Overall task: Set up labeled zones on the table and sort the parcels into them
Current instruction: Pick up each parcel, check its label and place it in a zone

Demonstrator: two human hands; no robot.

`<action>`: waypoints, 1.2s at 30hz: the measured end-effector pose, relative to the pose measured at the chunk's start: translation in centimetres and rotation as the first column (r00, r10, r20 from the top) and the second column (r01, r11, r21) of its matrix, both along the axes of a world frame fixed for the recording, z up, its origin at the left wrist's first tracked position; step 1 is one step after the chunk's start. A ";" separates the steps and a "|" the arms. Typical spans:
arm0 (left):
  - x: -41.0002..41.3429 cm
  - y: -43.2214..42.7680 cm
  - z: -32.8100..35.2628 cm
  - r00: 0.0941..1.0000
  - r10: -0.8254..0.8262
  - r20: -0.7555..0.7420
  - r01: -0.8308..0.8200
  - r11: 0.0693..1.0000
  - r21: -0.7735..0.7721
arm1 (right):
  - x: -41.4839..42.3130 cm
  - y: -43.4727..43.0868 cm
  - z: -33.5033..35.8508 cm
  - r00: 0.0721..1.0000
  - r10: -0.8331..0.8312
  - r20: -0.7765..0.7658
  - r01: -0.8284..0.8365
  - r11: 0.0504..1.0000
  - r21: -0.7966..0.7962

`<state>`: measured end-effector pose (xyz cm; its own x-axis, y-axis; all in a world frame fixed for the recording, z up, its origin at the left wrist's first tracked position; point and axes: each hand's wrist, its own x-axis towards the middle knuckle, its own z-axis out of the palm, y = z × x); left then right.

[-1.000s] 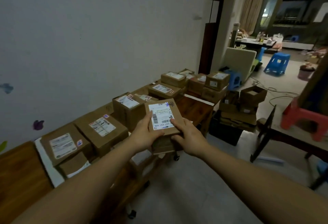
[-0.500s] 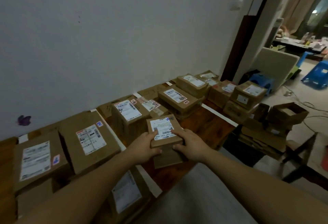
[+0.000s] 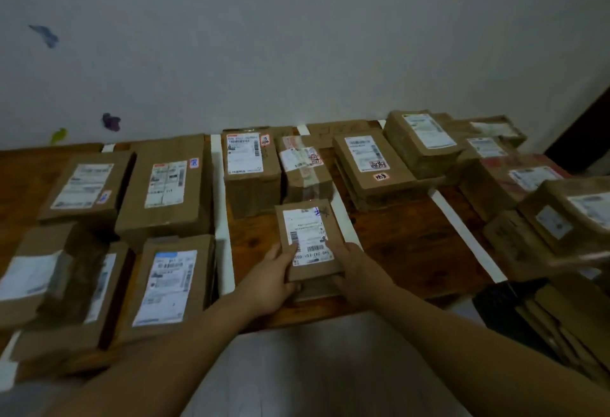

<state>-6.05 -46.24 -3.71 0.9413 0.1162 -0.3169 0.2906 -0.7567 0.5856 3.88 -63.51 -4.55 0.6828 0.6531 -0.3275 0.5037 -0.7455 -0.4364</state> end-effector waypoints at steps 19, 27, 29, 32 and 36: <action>-2.2 5.7 6.6 0.933 0.360 0.020 -0.357 0.914 0.194 | 3.4 6.6 7.4 0.973 0.190 0.128 -0.199 0.978 0.059; -17.8 17.6 13.1 0.793 0.593 0.138 -0.603 0.733 0.316 | -8.1 20.9 13.6 0.886 0.416 0.206 -0.439 0.894 0.083; -22.4 20.6 14.7 0.753 0.645 0.131 -0.647 0.687 0.331 | -11.8 24.6 14.9 0.868 0.441 0.227 -0.472 0.875 0.105; -29.2 25.2 16.4 0.699 0.702 0.135 -0.699 0.632 0.334 | -17.5 30.1 16.4 0.848 0.474 0.239 -0.511 0.850 0.127; -38.2 30.6 17.7 0.609 0.785 0.115 -0.770 0.549 0.325 | -24.6 37.5 17.9 0.824 0.519 0.227 -0.557 0.816 0.155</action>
